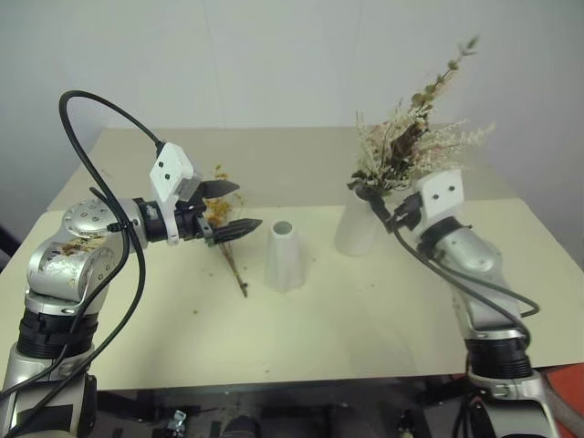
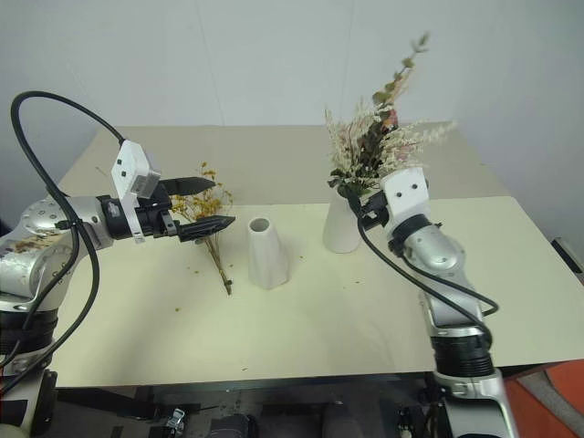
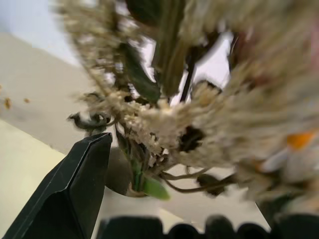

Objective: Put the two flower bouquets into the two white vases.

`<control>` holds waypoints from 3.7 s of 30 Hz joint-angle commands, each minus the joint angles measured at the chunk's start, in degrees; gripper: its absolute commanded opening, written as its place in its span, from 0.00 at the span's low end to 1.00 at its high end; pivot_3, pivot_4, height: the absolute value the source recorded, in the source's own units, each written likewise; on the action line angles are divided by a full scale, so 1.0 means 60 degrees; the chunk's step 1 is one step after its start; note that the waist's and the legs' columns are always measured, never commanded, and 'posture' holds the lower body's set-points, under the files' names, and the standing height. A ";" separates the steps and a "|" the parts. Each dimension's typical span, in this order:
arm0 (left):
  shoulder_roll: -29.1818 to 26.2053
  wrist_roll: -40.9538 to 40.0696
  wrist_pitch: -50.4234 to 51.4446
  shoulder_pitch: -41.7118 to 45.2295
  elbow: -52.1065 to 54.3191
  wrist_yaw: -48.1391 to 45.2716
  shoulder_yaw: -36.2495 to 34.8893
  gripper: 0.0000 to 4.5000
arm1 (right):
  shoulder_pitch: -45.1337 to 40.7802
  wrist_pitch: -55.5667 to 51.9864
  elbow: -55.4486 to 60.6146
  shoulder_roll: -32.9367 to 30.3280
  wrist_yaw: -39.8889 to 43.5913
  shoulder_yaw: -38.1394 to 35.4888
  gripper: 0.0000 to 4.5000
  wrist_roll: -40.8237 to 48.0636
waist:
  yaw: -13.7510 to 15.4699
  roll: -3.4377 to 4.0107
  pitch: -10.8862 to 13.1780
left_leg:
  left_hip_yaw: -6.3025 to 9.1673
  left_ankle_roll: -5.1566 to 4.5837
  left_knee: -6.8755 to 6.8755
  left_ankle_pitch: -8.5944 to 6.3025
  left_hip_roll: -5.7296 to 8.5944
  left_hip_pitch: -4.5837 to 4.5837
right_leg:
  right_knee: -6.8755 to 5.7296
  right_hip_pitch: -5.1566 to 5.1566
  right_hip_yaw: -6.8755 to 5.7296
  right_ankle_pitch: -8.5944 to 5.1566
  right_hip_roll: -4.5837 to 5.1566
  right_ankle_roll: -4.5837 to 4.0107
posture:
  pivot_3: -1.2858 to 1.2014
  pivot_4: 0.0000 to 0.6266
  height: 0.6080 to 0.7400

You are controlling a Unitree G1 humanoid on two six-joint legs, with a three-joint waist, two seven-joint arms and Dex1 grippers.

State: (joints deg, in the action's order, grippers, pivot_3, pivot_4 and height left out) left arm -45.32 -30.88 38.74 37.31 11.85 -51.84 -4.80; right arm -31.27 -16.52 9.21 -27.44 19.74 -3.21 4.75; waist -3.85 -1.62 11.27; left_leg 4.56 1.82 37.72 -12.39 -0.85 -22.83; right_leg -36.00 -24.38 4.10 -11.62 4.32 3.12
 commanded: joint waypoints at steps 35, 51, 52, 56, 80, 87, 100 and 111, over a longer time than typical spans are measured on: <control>0.3100 0.1156 0.8809 0.0744 0.1220 0.8671 -0.1912 1.00 | -0.0688 -0.5089 0.3050 -0.5335 0.6452 -0.1616 1.00 0.7846 | 0.0298 -0.0032 0.0000 | 0.0001 0.0003 0.0012 -0.0001 0.0014 0.0004 | 0.0021 0.0027 -0.0005 -0.0048 0.0013 0.0084 | 0.52 0.24 1.00; 0.4053 0.1966 0.5578 0.2217 -0.2883 0.7723 -0.0781 1.00 | 0.0389 -0.5377 0.4086 -0.5600 0.5269 -0.1982 1.00 0.7733 | 0.0470 -0.0034 -0.0001 | 0.0000 0.0005 0.0013 0.0000 0.0014 -0.0001 | 0.0022 0.0021 -0.0007 -0.0044 0.0013 0.0085 | 0.52 0.24 1.00; 0.4139 0.2007 0.5431 0.2346 -0.3140 0.7707 -0.0779 1.00 | 0.0420 -0.5396 0.4115 -0.5613 0.5220 -0.2004 1.00 0.7750 | 0.0490 -0.0034 -0.0001 | 0.0000 0.0005 0.0013 0.0000 0.0014 -0.0002 | 0.0023 0.0021 -0.0007 -0.0044 0.0013 0.0085 | 0.52 0.24 1.00; 0.4584 0.2349 0.4614 0.2947 -0.4581 0.7709 -0.0576 1.00 | 0.0532 -0.5421 0.4238 -0.5626 0.5044 -0.2084 1.00 0.7806 | 0.0503 -0.0034 -0.0001 | 0.0000 0.0005 0.0014 0.0000 0.0015 -0.0003 | 0.0025 0.0022 -0.0008 -0.0044 0.0013 0.0088 | 0.52 0.24 1.00; 0.6125 0.2614 0.8960 0.3009 -0.1801 0.9231 -0.2838 1.00 | 0.1404 -0.5262 0.4417 -0.5479 0.4483 -0.2240 1.00 0.7682 | 0.0468 -0.0036 0.0000 | 0.0002 0.0008 0.0017 0.0002 0.0018 -0.0001 | 0.0022 0.0025 -0.0007 -0.0042 0.0013 0.0097 | 0.52 0.24 1.00; 0.6391 0.2920 0.8270 0.3218 -0.3224 0.9278 -0.3270 1.00 | 0.1409 -0.5264 0.4400 -0.5453 0.4470 -0.2138 1.00 0.7527 | 0.0472 -0.0037 -0.0001 | 0.0002 0.0009 0.0017 0.0002 0.0019 -0.0002 | 0.0024 0.0024 -0.0007 -0.0041 0.0014 0.0096 | 0.52 0.24 1.00; 0.6140 0.2548 0.6099 0.3561 -0.5609 0.8683 -0.3664 0.47 | 0.1690 -0.5330 0.4529 -0.5489 0.4273 -0.2314 1.00 0.7501 | 0.0488 -0.0037 -0.0001 | 0.0002 0.0009 0.0017 0.0002 0.0019 -0.0003 | 0.0024 0.0025 -0.0007 -0.0041 0.0015 0.0097 | 0.52 0.24 1.00; 0.5523 0.2092 0.5436 0.2921 -0.3781 0.8036 -0.3331 0.01 | 0.1843 -0.5459 0.4654 -0.5544 0.4370 -0.2634 1.00 0.7950 | 0.0437 -0.0037 -0.0001 | 0.0002 0.0009 0.0017 0.0002 0.0018 -0.0006 | 0.0023 0.0021 -0.0006 -0.0039 0.0014 0.0096 | 0.52 0.24 1.00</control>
State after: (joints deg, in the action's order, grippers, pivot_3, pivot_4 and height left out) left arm -10.44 -16.38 72.97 54.90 -16.09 -2.05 -24.48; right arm -19.79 -49.22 35.56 -60.02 45.85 -15.69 50.92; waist -1.23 -1.84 11.26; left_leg 4.57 1.88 37.82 -12.38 -0.75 -22.86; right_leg -35.86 -24.27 4.06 -11.85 4.41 3.68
